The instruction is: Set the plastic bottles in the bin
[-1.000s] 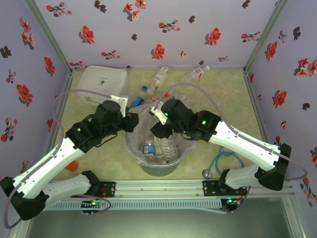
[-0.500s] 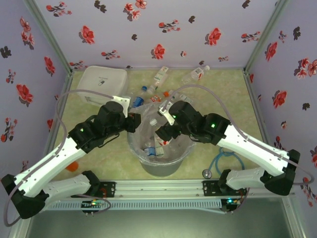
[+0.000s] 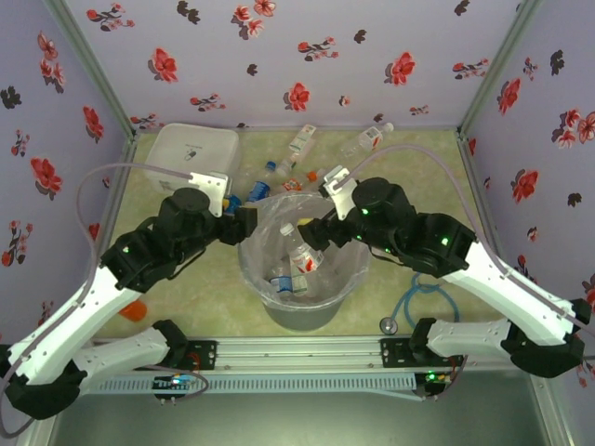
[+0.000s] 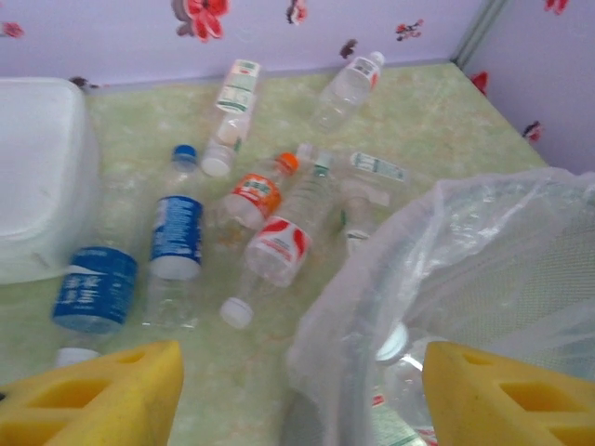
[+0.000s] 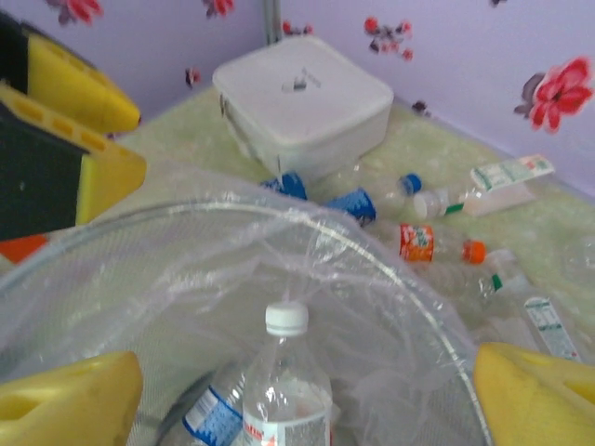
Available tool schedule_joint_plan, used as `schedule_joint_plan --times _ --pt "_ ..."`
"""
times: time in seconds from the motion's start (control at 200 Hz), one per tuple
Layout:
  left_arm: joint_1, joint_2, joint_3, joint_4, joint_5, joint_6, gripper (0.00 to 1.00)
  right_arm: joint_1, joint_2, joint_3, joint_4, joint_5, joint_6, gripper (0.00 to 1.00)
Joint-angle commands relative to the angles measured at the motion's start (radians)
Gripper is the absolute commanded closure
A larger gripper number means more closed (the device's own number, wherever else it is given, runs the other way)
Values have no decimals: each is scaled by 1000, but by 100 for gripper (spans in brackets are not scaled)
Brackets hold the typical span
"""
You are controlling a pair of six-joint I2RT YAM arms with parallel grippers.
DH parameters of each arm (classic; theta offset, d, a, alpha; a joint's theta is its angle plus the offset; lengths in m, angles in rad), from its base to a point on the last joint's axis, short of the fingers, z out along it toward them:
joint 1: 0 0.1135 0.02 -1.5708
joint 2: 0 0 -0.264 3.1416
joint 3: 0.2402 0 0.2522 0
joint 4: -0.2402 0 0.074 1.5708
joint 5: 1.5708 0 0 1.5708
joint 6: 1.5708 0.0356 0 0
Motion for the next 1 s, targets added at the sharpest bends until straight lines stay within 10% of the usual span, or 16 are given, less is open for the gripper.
schedule_joint_plan --times 0.0,0.165,0.425,0.995 --pt "150 -18 17 -114 -29 71 30 -31 -35 37 41 82 55 7" --pt "406 53 -113 -38 151 107 29 -112 -56 59 8 96 127 1" --pt "552 298 -218 131 270 153 30 -221 -92 94 -122 52 192 0" --pt "587 699 -110 273 343 247 20 -249 -190 -33 -179 1 205 1"
